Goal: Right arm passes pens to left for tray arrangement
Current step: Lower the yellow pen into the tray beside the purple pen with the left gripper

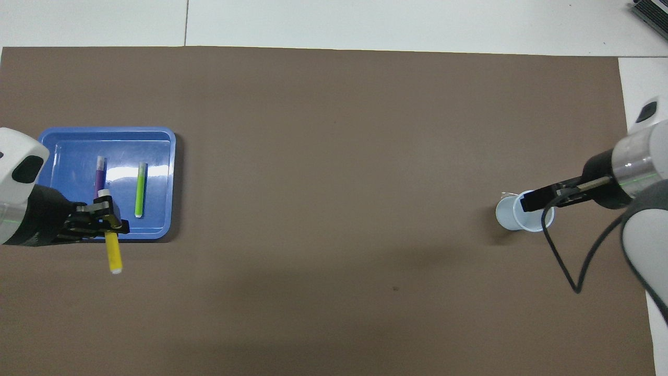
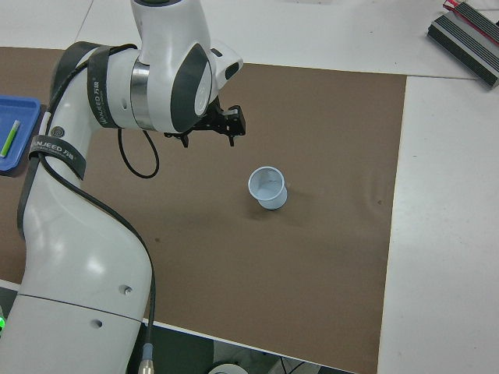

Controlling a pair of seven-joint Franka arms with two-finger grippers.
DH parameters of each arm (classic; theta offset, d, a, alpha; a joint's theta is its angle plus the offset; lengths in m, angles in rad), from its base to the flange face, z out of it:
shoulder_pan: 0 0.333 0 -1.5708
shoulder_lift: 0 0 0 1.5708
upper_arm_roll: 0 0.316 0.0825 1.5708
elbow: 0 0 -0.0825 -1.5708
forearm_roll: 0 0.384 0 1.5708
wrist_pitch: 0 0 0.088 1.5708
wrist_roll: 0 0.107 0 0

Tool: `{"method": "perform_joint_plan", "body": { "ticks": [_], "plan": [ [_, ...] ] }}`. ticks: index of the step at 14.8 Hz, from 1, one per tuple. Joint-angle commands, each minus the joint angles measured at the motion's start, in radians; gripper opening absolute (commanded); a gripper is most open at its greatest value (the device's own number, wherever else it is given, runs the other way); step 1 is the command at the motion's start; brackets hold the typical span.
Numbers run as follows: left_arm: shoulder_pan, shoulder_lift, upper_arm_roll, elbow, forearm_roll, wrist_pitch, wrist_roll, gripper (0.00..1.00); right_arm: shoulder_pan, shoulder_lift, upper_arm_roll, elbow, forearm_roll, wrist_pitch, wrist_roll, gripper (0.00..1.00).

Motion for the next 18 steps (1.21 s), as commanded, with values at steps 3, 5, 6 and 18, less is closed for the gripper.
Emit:
{"method": "perform_joint_plan", "body": {
  "ticks": [3,5,6,18],
  "plan": [
    [0.128,-0.039,-0.009,-0.123,0.130,0.068,0.377,0.00,0.024,0.005,0.012,0.066,-0.096,-0.047,-0.016,1.00],
    [0.159,-0.035,-0.009,-0.173,0.159,0.137,0.437,0.00,0.101,0.004,-0.056,0.048,-0.116,-0.009,-0.013,1.00],
    [0.176,-0.027,-0.009,-0.189,0.172,0.167,0.452,0.00,0.147,0.002,-0.102,0.039,-0.116,-0.006,-0.013,1.00],
    [0.285,0.266,-0.007,-0.210,0.300,0.562,0.526,0.00,0.150,0.088,-0.123,0.161,-0.144,-0.099,-0.014,1.00]
  ]
}}
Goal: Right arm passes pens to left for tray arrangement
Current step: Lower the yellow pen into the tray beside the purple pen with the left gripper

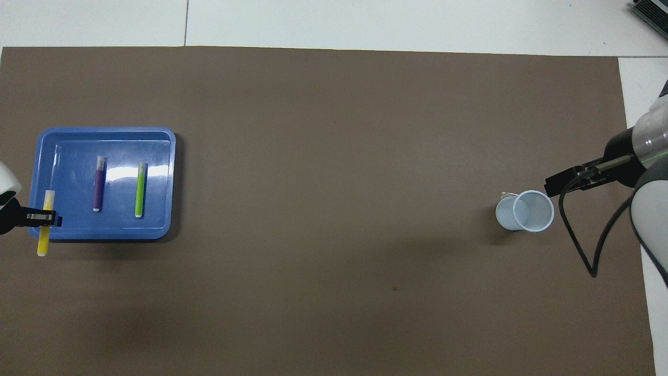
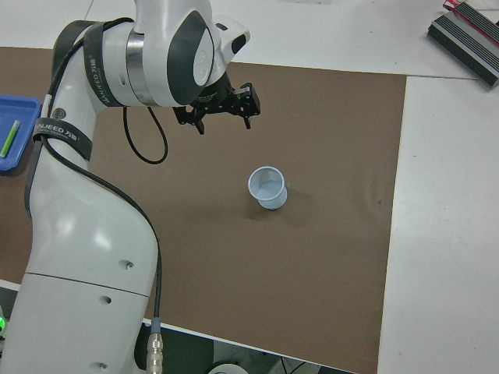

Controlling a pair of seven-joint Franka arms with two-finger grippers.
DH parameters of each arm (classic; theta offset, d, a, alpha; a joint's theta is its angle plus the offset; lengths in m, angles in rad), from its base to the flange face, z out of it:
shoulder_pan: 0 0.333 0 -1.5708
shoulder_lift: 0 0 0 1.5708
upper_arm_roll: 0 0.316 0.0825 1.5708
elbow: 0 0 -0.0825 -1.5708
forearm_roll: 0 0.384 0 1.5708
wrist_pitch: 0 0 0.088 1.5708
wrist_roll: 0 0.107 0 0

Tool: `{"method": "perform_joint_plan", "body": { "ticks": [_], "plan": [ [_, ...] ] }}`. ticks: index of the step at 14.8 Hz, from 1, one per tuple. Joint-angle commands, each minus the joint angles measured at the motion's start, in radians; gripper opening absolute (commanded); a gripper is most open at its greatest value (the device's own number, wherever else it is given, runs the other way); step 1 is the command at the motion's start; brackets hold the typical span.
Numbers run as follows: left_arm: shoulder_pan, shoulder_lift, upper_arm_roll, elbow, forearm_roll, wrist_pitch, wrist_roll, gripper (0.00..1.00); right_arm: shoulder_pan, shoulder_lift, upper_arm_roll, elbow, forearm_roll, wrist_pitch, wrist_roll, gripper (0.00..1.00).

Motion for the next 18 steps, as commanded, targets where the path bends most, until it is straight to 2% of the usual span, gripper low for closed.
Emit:
{"method": "perform_joint_plan", "body": {
  "ticks": [1,9,15,18],
  "plan": [
    [0.012,0.056,-0.008,0.003,0.027,0.076,0.005,0.00,-0.012,-0.004,0.009,0.021,-0.020,-0.050,-0.007,1.00],
    [0.012,0.225,0.014,0.015,0.068,0.277,0.002,0.00,-0.028,-0.013,-0.003,0.012,-0.004,-0.035,-0.005,1.00],
    [0.013,0.288,0.023,0.014,0.091,0.388,-0.003,0.00,-0.026,-0.017,0.000,0.012,-0.006,-0.035,-0.004,1.00],
    [0.001,0.300,0.024,0.026,0.096,0.396,-0.054,0.00,-0.029,-0.016,-0.012,0.012,-0.006,-0.033,-0.002,1.00]
  ]
}}
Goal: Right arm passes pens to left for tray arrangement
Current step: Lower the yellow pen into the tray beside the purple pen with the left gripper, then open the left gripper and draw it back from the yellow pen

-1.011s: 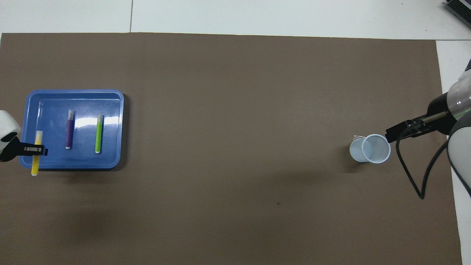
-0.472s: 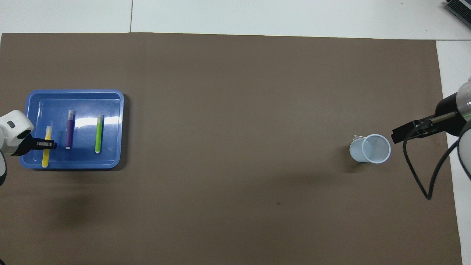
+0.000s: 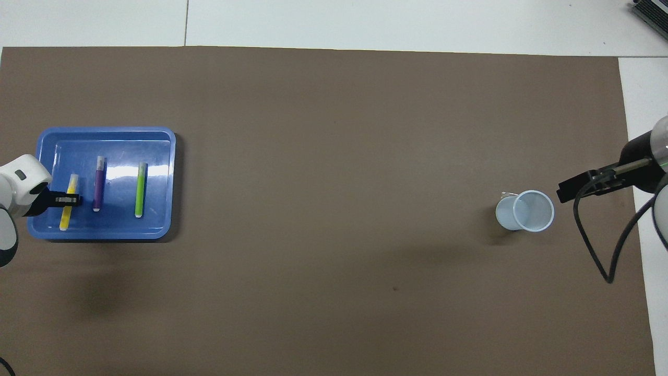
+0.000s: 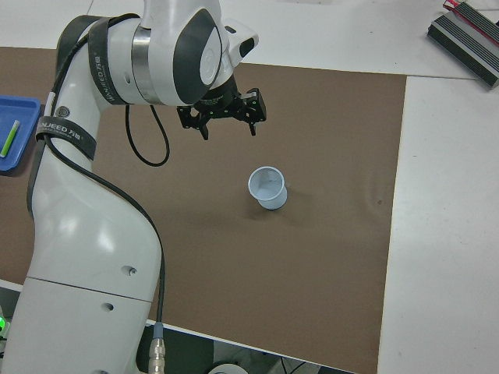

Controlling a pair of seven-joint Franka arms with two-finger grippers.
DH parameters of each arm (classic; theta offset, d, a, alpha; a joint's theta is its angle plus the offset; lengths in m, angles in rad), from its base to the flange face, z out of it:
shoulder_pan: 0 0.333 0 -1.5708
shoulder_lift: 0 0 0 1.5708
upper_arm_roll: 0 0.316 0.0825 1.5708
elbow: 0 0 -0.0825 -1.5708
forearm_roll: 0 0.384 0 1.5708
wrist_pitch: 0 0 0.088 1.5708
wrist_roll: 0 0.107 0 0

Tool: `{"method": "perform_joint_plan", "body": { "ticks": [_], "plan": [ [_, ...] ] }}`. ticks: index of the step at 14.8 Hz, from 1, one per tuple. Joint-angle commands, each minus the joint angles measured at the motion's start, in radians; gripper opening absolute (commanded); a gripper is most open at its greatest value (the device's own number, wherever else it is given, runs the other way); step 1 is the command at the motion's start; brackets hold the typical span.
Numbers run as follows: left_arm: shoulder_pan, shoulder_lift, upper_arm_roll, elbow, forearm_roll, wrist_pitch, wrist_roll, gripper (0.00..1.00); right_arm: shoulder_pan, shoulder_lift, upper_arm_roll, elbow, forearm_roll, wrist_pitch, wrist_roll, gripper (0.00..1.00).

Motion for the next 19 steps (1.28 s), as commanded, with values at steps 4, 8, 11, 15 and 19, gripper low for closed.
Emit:
{"method": "perform_joint_plan", "body": {
  "ticks": [4,8,11,15,19],
  "plan": [
    [-0.012,0.066,0.006,0.038,0.050,0.058,-0.073,0.00,-0.011,-0.011,-0.010,-0.002,-0.004,0.005,-0.005,1.00],
    [-0.013,0.068,0.006,0.038,0.051,0.075,-0.071,0.03,-0.008,-0.013,-0.010,-0.007,-0.006,0.005,-0.005,1.00],
    [-0.016,0.068,0.005,0.040,0.051,0.073,-0.070,0.88,-0.010,-0.013,-0.010,-0.007,-0.006,0.005,-0.005,1.00],
    [-0.015,0.068,0.005,0.045,0.051,0.068,-0.068,0.91,-0.010,-0.013,-0.010,-0.007,-0.004,0.005,-0.005,1.00],
    [-0.016,0.065,0.005,0.061,0.051,0.035,-0.068,1.00,-0.008,-0.013,-0.010,-0.007,-0.004,0.005,-0.005,1.00]
  ]
}}
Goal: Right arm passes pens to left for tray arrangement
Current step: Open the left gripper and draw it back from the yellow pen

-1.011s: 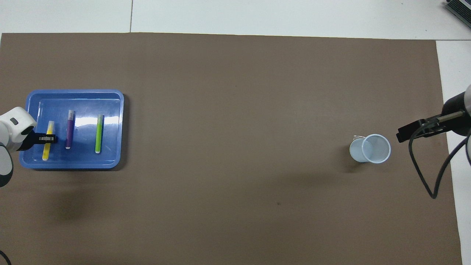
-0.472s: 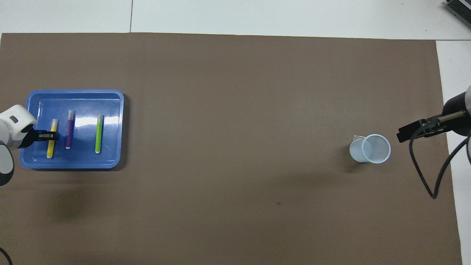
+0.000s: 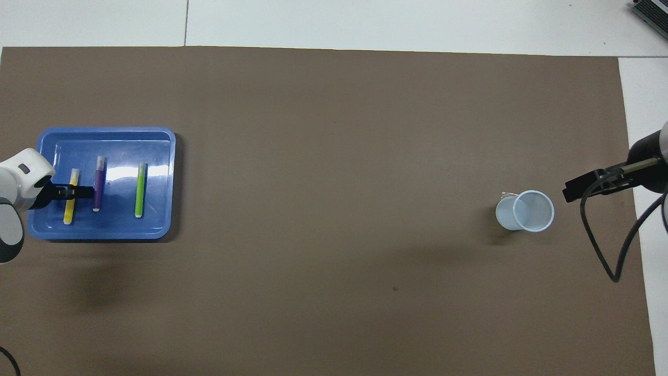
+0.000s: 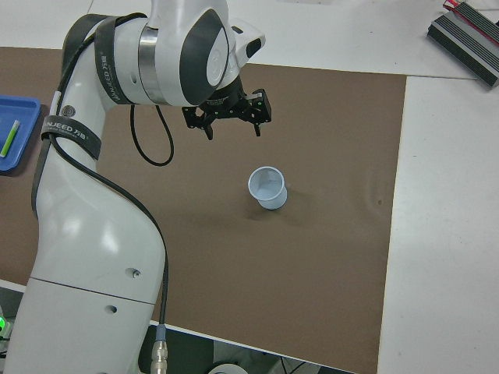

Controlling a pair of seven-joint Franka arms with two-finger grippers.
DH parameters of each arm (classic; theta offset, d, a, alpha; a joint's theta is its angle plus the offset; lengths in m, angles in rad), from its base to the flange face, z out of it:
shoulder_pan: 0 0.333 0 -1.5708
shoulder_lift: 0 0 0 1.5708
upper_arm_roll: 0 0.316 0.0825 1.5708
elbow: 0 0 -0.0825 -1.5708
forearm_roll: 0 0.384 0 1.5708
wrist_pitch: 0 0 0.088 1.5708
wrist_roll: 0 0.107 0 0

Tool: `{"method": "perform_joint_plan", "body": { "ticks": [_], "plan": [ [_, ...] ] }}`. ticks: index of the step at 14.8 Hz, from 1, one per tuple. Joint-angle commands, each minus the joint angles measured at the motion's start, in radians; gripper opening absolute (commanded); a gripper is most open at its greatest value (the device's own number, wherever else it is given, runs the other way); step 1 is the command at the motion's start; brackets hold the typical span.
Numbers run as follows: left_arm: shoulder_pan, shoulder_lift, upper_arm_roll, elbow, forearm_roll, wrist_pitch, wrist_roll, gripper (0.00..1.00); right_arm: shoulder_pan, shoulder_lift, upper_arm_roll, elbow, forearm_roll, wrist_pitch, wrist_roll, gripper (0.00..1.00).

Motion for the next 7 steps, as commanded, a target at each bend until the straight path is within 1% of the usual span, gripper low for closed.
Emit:
{"method": "perform_joint_plan", "body": {
  "ticks": [1,4,7],
  "plan": [
    [-0.013,0.017,0.008,0.054,0.024,-0.056,-0.022,1.00,-0.007,-0.012,0.005,-0.007,-0.004,0.005,-0.005,1.00],
    [-0.014,0.000,0.005,0.140,0.024,-0.225,-0.020,1.00,-0.007,-0.012,0.005,-0.007,-0.006,0.005,-0.005,1.00],
    [-0.017,-0.049,-0.001,0.186,0.024,-0.357,-0.024,1.00,-0.009,-0.012,0.005,-0.007,-0.004,0.005,-0.005,1.00]
  ]
}}
